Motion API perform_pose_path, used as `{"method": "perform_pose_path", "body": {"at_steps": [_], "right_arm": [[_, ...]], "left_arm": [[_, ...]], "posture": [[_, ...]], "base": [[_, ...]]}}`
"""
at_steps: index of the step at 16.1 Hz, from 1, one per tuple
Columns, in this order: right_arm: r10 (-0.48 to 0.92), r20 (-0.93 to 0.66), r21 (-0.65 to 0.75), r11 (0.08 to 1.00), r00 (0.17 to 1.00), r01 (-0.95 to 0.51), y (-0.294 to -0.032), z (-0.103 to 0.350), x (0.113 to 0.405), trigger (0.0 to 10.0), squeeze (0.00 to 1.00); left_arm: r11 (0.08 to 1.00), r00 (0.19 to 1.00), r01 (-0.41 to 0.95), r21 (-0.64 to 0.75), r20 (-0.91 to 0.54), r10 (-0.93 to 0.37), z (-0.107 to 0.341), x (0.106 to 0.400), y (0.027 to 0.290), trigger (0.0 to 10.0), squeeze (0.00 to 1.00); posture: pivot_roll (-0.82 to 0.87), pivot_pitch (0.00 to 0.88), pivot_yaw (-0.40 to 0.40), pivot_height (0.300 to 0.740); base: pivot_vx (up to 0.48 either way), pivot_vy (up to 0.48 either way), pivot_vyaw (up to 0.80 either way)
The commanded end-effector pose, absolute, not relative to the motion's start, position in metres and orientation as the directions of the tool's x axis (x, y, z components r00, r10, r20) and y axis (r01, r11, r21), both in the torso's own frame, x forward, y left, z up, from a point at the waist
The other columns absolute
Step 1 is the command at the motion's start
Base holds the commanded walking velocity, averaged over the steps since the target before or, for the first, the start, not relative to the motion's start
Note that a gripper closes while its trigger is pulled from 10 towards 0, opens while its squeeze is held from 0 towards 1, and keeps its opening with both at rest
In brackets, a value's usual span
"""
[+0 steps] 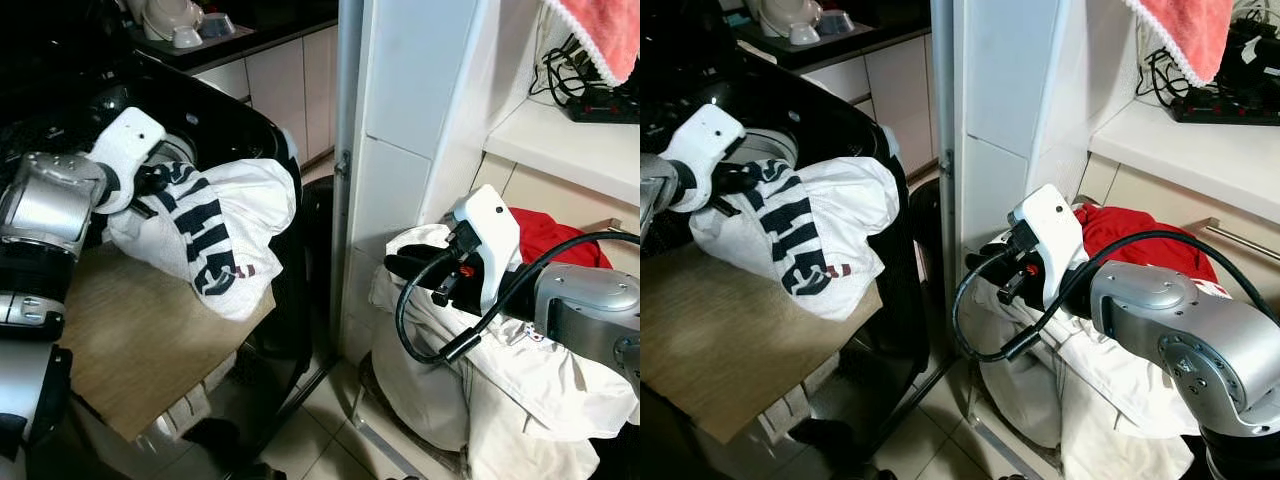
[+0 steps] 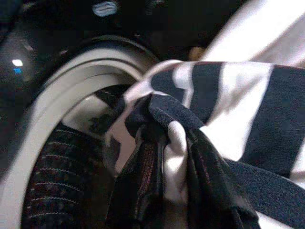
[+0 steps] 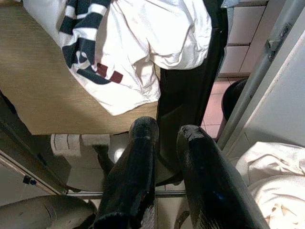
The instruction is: Clothes washing
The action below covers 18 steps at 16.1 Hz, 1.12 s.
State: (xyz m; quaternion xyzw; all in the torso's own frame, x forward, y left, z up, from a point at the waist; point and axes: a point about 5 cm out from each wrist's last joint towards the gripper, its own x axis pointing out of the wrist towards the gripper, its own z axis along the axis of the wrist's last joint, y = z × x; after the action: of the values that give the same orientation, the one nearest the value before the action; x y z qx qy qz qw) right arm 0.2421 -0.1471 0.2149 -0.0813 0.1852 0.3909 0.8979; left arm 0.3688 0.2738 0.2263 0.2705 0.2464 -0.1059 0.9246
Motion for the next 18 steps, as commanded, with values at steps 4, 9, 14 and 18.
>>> {"method": "perform_pose_path", "body": {"at_steps": [4,9,14,18], "right_arm": [[0.665,-0.387,-0.025,0.685,0.639,-0.728,-0.149,0.221,0.244,10.0,0.00],[0.660,-0.383,-0.029,0.691,0.647,-0.722,-0.149,0.221,0.244,10.0,0.00],[0.662,-0.390,-0.033,0.685,0.640,-0.728,-0.147,0.219,0.242,10.0,0.00],[0.665,-0.402,-0.035,0.676,0.630,-0.736,-0.147,0.217,0.239,10.0,0.00]], "left_arm": [[0.784,0.976,-0.212,0.584,0.080,0.204,0.313,0.381,0.301,0.0,0.00],[0.601,0.816,-0.548,0.582,0.532,0.228,0.386,0.365,0.305,0.0,0.00],[0.723,0.945,-0.013,0.691,-0.227,0.235,0.265,0.386,0.312,10.0,0.00],[0.783,0.924,0.047,0.620,-0.325,0.202,0.256,0.383,0.316,10.0,1.00]], "posture": [[-0.07,0.000,0.055,0.740],[-0.07,0.000,0.060,0.740],[-0.08,0.000,0.070,0.740],[-0.08,0.000,0.061,0.740]], "base": [[0.000,0.000,0.00],[0.000,0.000,0.00],[0.000,0.000,0.00],[0.000,0.000,0.00]]}}
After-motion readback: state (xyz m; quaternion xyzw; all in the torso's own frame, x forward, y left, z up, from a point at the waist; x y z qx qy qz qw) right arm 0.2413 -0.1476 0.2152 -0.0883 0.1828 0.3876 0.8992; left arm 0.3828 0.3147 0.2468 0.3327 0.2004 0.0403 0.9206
